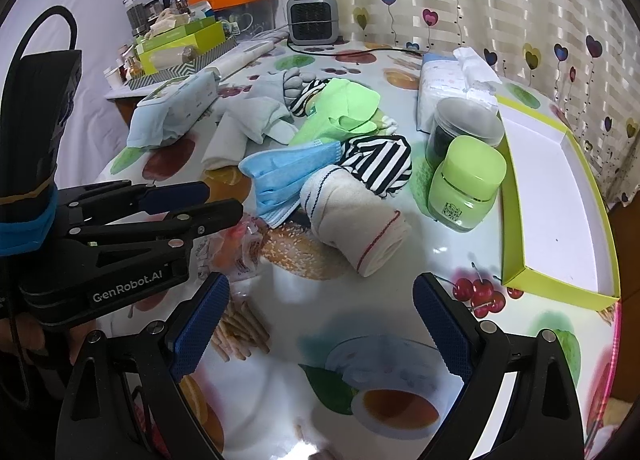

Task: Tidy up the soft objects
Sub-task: 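Grasp the clear plastic bag with the left gripper while the right gripper grasps the white rolled sock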

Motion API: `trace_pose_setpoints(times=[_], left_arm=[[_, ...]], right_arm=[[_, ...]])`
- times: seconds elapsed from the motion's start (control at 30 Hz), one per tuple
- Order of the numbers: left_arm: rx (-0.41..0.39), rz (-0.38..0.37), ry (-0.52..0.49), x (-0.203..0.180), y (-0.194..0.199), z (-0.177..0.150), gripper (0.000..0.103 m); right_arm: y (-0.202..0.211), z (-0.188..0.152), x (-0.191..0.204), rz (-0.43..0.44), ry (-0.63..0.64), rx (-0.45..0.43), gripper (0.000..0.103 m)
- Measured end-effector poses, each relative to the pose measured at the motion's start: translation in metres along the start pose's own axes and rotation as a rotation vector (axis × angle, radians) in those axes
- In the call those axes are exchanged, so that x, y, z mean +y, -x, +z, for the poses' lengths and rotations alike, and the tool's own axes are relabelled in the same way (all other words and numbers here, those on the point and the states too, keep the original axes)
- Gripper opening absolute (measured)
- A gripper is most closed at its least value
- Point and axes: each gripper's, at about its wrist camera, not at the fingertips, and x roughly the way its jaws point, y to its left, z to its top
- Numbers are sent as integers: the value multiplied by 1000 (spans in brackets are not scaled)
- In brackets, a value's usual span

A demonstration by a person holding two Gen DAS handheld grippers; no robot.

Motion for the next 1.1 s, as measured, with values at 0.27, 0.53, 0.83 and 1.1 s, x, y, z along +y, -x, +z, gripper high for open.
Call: trace_pose_setpoints(times=[0.27,0.53,0.83,1.1], left_arm=[[11,-52,31,14,-5,1,51],[21,-123,41,16,-5,-1,51],[73,-153,42,14,-16,-6,55],[80,-121,12,12,-21,-8,45]], right_arm=[[-6,3,-3,11,-3,7,94],[-11,6,-9,14,-14,11,94],[-13,10,-16,8,-15,7,94],[-23,16,-22,13,-28,20,94]])
